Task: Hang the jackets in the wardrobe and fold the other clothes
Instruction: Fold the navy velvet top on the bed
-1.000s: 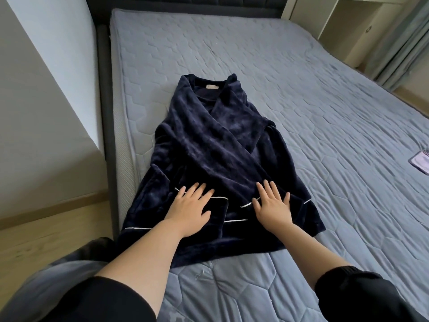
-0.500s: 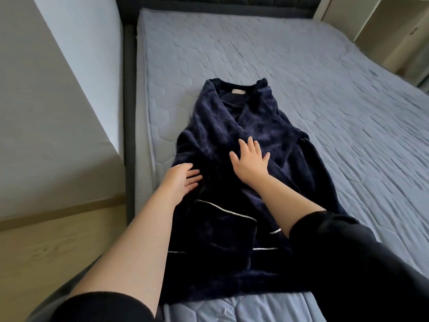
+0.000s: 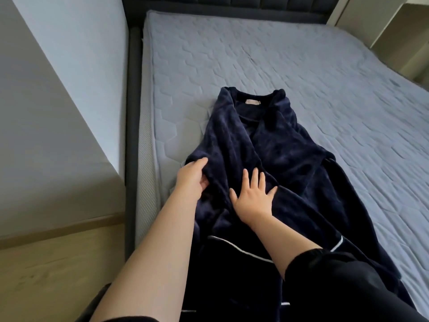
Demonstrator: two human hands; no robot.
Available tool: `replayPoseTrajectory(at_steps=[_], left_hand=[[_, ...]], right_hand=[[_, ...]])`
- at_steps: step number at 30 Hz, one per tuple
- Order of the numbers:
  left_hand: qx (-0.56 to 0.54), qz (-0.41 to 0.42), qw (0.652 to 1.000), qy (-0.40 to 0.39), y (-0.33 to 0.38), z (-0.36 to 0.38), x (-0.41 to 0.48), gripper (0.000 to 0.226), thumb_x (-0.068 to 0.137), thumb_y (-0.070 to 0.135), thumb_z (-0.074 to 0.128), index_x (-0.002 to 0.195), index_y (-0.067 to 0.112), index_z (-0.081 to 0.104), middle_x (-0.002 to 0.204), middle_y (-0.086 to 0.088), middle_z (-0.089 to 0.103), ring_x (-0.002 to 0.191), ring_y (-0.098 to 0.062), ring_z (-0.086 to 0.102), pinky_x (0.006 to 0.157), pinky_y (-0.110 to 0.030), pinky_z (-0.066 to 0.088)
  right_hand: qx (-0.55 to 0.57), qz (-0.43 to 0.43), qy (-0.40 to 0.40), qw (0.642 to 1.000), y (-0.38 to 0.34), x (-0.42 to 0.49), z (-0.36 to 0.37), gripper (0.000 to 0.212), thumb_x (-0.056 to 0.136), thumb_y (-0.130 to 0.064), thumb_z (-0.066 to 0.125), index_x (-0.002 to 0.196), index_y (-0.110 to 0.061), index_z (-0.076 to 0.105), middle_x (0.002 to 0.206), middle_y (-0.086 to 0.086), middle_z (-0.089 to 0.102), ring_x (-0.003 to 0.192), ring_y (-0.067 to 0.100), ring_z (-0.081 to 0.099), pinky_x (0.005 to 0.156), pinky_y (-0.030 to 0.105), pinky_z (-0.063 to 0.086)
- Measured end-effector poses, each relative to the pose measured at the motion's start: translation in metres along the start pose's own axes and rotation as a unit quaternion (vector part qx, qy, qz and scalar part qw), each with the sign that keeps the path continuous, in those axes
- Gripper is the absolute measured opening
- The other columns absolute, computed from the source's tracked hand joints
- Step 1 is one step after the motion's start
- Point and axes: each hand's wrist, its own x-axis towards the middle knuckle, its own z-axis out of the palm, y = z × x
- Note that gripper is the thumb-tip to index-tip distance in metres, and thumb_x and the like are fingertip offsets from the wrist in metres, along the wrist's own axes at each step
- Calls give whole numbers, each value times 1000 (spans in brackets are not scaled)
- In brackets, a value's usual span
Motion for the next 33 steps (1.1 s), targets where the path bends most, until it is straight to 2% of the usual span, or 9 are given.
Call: replayPoseTrajectory(at_steps=[4, 6, 10, 13, 16, 20, 23, 27, 33], left_hand=[[-215, -28, 975, 54, 4, -27, 12, 34, 93, 0, 51, 128, 2, 51, 128, -15, 58, 107, -25, 61, 80, -32, 51], [-134, -1, 987, 88, 3, -31, 9, 41, 94, 2, 49, 134, -2, 44, 135, -21, 51, 100, -24, 63, 80, -28, 51], [37, 94, 977, 190, 2, -29, -1, 29, 86, 1, 60, 115, -2, 58, 101, -12, 63, 73, -18, 57, 68, -27, 50], [346, 271, 857, 269, 5, -23, -13, 43, 81, -1, 62, 122, 9, 53, 121, -11, 57, 109, -26, 54, 90, -32, 44], [529, 428, 708, 187, 3, 15, -21, 61, 82, 5, 57, 140, 13, 39, 147, -10, 35, 136, -29, 28, 110, -41, 27], [797, 259, 546, 24, -19, 27, -8, 61, 100, 41, 30, 151, 24, 2, 159, 0, -5, 145, -26, -12, 116, -48, 1], [844, 211, 491, 35, -27, 5, 2, 65, 99, 52, 19, 151, 22, -7, 159, 1, -11, 145, -24, -15, 115, -49, -3], [830, 313, 456, 74, -17, 23, 14, 65, 98, 51, 23, 151, 22, -1, 159, -5, -5, 144, -30, -13, 114, -53, -2], [834, 367, 412, -17, -13, 54, 42, 64, 97, 54, 20, 151, 27, -4, 159, 0, -10, 144, -28, -16, 114, -51, -4]], right_hand=[[71, 20, 59, 996, -2, -1, 4, 69, 91, -56, 23, 151, -25, 7, 159, 3, -1, 146, 21, -6, 112, 58, -2], [95, 27, 87, 991, -2, -4, 6, 67, 92, -54, 26, 151, -26, 10, 159, 1, 1, 146, 18, -5, 113, 56, -3], [94, 18, 58, 994, -1, -6, -3, 66, 94, -53, 25, 151, -26, 7, 159, 1, -2, 146, 18, -7, 113, 54, -4], [96, -10, 7, 995, 3, -5, -17, 64, 95, -55, 23, 151, -28, 7, 159, 2, -2, 146, 20, -6, 114, 54, -3], [151, -28, 42, 987, 13, 4, -37, 54, 97, -45, 26, 148, -27, 23, 159, 1, 9, 146, 20, 4, 115, 51, 2], [55, 32, 42, 997, 49, 8, -42, 56, 99, -40, 23, 151, -24, 11, 159, 3, 3, 146, 21, 0, 115, 50, 0], [45, 47, 21, 998, 62, 3, -33, 58, 99, -43, 22, 151, -21, 9, 159, 3, 5, 146, 19, 2, 116, 47, 1], [106, 60, 105, 987, 52, 14, -37, 54, 97, -39, 33, 145, -14, 31, 151, 5, 32, 138, 23, 26, 112, 42, 18], [154, -47, 201, 966, 36, 72, -69, 46, 94, -23, 44, 138, -9, 40, 144, 8, 39, 133, 25, 30, 108, 37, 23]])
